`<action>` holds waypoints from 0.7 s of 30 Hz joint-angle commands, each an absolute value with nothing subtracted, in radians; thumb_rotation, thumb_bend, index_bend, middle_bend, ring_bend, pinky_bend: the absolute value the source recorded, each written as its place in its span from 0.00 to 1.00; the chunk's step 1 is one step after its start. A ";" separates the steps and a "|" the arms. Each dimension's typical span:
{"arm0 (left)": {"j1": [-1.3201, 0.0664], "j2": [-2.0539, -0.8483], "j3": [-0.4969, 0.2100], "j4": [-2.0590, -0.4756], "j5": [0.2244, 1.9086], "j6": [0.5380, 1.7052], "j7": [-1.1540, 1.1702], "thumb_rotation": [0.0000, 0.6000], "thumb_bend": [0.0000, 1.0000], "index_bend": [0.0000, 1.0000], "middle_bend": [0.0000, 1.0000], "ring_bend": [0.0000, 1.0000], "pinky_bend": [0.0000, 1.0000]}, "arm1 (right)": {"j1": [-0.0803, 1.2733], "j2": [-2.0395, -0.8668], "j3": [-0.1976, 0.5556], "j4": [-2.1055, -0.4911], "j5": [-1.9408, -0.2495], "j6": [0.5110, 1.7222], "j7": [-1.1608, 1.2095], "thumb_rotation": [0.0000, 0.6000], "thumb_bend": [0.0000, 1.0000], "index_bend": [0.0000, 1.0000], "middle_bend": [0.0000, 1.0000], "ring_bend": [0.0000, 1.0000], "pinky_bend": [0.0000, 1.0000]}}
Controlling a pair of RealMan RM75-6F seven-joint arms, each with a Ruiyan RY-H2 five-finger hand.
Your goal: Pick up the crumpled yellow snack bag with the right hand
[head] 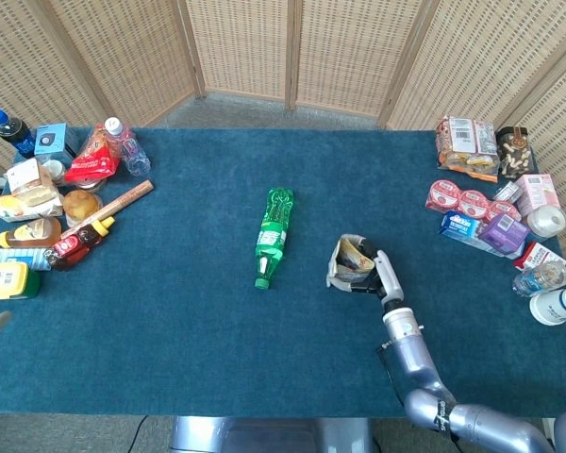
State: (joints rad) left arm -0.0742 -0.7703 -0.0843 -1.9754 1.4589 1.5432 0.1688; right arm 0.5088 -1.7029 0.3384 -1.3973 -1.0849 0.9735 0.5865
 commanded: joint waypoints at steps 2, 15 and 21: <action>-0.074 -0.771 -0.084 -1.976 1.461 1.543 0.170 1.00 0.06 0.05 0.00 0.00 0.00 | 0.498 -1.696 0.345 -1.406 -1.088 0.976 0.599 1.00 0.19 0.53 0.67 0.38 0.70; -0.074 -0.771 -0.084 -1.979 1.468 1.547 0.164 1.00 0.06 0.05 0.00 0.00 0.00 | 0.488 -1.624 0.386 -1.568 -1.089 1.019 0.525 1.00 0.25 0.54 0.70 0.41 0.74; -0.071 -0.766 -0.084 -1.983 1.475 1.553 0.155 1.00 0.06 0.05 0.00 0.00 0.00 | 0.501 -1.597 0.416 -1.668 -1.072 1.048 0.451 1.00 0.26 0.54 0.70 0.41 0.74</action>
